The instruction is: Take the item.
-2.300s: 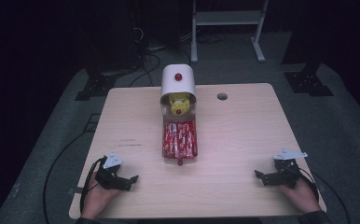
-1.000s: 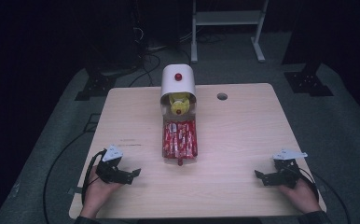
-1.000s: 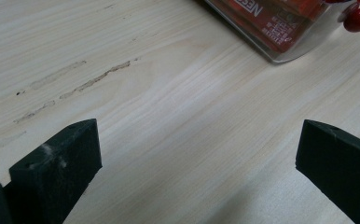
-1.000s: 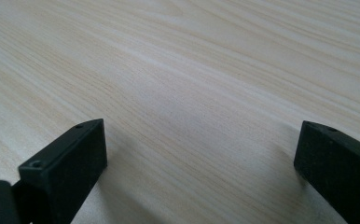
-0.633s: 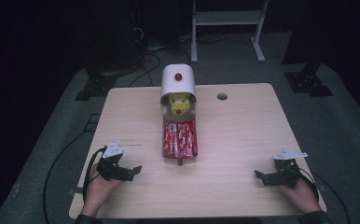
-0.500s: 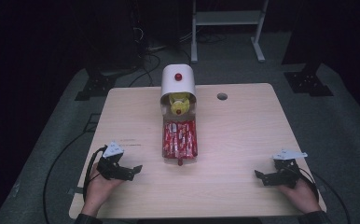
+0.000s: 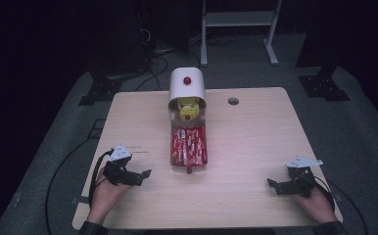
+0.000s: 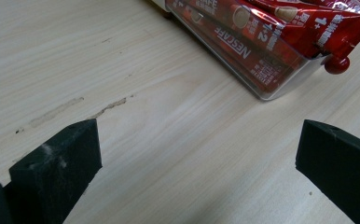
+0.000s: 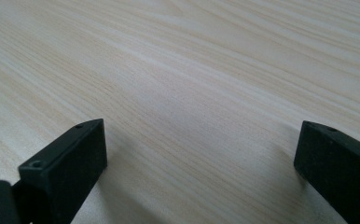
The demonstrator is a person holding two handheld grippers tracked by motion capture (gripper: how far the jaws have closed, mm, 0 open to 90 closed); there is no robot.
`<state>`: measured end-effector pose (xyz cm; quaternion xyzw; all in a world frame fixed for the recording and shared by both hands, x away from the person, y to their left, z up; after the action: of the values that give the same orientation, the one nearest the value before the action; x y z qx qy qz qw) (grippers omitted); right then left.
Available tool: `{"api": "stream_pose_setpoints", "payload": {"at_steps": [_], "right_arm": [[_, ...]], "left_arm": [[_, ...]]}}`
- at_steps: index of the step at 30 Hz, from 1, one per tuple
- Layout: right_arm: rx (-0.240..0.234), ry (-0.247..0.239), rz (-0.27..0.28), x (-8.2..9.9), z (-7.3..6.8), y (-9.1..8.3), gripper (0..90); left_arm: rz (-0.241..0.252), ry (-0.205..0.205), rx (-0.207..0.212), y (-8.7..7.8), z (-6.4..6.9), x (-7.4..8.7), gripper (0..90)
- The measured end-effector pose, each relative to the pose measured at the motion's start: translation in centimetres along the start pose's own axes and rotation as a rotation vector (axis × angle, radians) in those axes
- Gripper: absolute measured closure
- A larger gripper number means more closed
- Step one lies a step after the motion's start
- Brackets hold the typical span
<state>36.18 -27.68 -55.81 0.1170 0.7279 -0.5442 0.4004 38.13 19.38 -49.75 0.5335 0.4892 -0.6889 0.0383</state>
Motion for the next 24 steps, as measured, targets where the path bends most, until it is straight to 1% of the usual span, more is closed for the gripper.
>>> {"api": "stream_pose_setpoints", "payload": {"at_steps": [1, 2, 4, 8, 13, 16, 18, 22, 23, 24], "right_arm": [[0.000, 0.000, 0.000, 0.0, 0.0, 0.0, 1.4], [0.000, 0.000, 0.000, 0.0, 0.0, 0.0, 1.5], [0.000, -0.001, 0.000, 0.0, 0.0, 0.0, 1.4], [0.000, 0.000, 0.000, 0.0, 0.0, 0.0, 1.4], [0.000, -0.001, 0.000, 0.0, 0.0, 0.0, 1.5], [0.000, 0.000, 0.000, 0.0, 0.0, 0.0, 1.5], [0.000, 0.000, 0.000, 0.0, 0.0, 0.0, 1.4], [0.000, -0.001, 0.000, 0.0, 0.0, 0.0, 1.5], [0.000, 0.000, 0.000, 0.0, 0.0, 0.0, 1.5], [0.000, 0.000, 0.000, 0.0, 0.0, 0.0, 1.5]], "left_arm": [[0.002, -0.004, -0.001, 0.0, 0.0, -0.1, 0.0], [0.002, 0.003, -0.001, 0.0, 0.0, -0.2, 0.0], [0.006, -0.001, 0.000, 0.0, 0.0, -0.5, 0.0], [0.008, 0.005, 0.004, 0.2, 0.0, -0.9, 0.0], [0.018, -0.004, 0.014, 0.5, 0.2, -1.4, 0.0], [0.011, 0.005, 0.015, 0.5, 0.2, -1.7, 0.0], [0.020, 0.003, 0.013, 0.6, 0.2, -2.2, 0.0], [0.023, 0.007, 0.015, 0.7, 0.3, -2.7, 0.0], [0.033, 0.008, 0.016, 0.8, 0.3, -3.0, 0.0], [0.033, 0.008, 0.016, 0.8, 0.3, -3.0, 0.0]]}}
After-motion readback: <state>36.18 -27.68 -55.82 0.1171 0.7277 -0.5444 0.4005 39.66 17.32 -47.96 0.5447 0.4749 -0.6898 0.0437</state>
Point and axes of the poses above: each handheld gripper's, and its own axes: y roughly forward along the jaws, x roughly out of its underside, z roughly to its right, the point moved 10 cm from there along y, roughly forward along the jaws, and after that the axes turned 6 degrees about y, right-handed, at the moved point
